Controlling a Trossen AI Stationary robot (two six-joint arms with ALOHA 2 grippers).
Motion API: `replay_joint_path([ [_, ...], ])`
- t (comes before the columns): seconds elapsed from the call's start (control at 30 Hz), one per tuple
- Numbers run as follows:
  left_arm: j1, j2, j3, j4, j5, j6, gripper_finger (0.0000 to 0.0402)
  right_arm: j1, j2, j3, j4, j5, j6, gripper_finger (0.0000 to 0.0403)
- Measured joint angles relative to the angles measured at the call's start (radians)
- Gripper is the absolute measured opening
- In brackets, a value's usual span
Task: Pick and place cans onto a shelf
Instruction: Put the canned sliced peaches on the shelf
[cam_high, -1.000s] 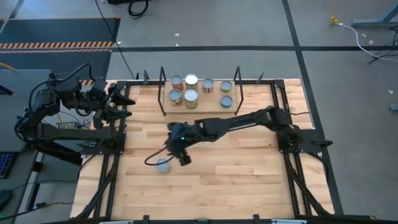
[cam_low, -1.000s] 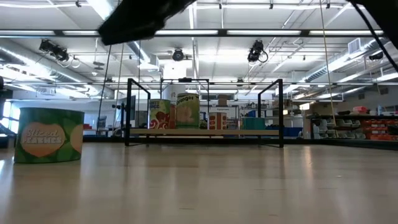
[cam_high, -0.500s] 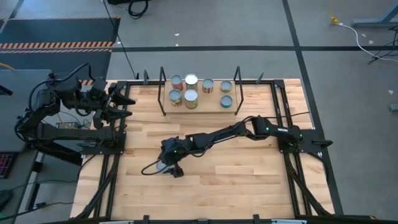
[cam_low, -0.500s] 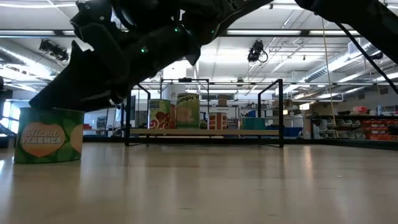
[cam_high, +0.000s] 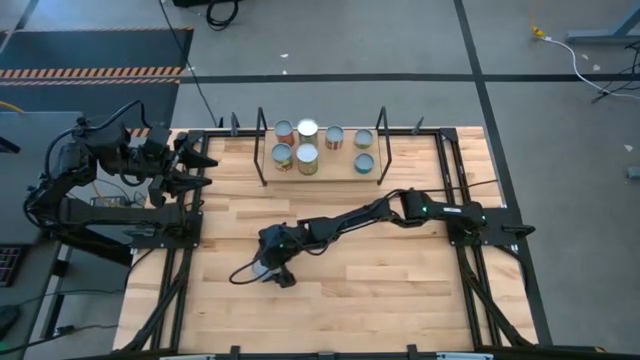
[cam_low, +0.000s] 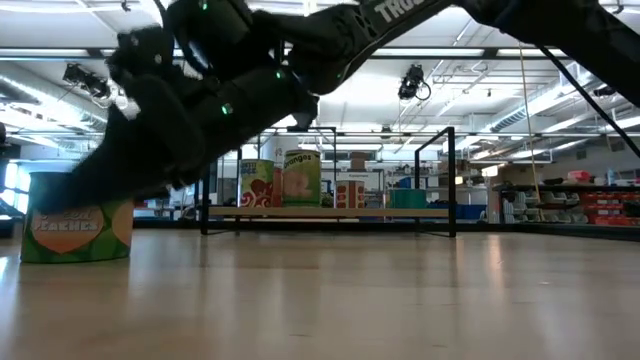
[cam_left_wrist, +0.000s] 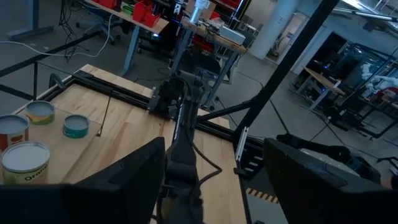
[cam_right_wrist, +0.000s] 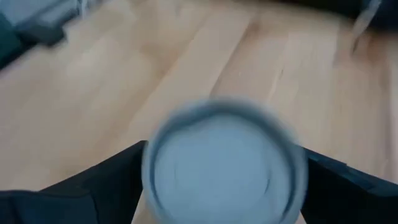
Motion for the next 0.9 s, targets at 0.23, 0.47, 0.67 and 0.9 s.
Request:
replay_joint_path([
  [0.23,0.000,0.000,0.000,0.000,0.000,0.000,0.0275,0.004,-0.002,0.000,0.024,0.016,-0.031,0.0328],
  [0.47,0.000,0.000,0.000,0.000,0.000,0.000,0.0275,-0.009,-0.122,-0.002,-0.075,0.035,-0.016,0.0289],
  [0.67,0.000,0.000,0.000,0.000,0.000,0.000,0.0275,-0.065,-0.353,0.000,-0.386,0.206,-0.039,0.0289],
  [0.9,0.000,0.000,0.000,0.000,0.000,0.000,0.0275,-0.191,-0.597,-0.018,-0.745,0.361,0.059,0.0288],
])
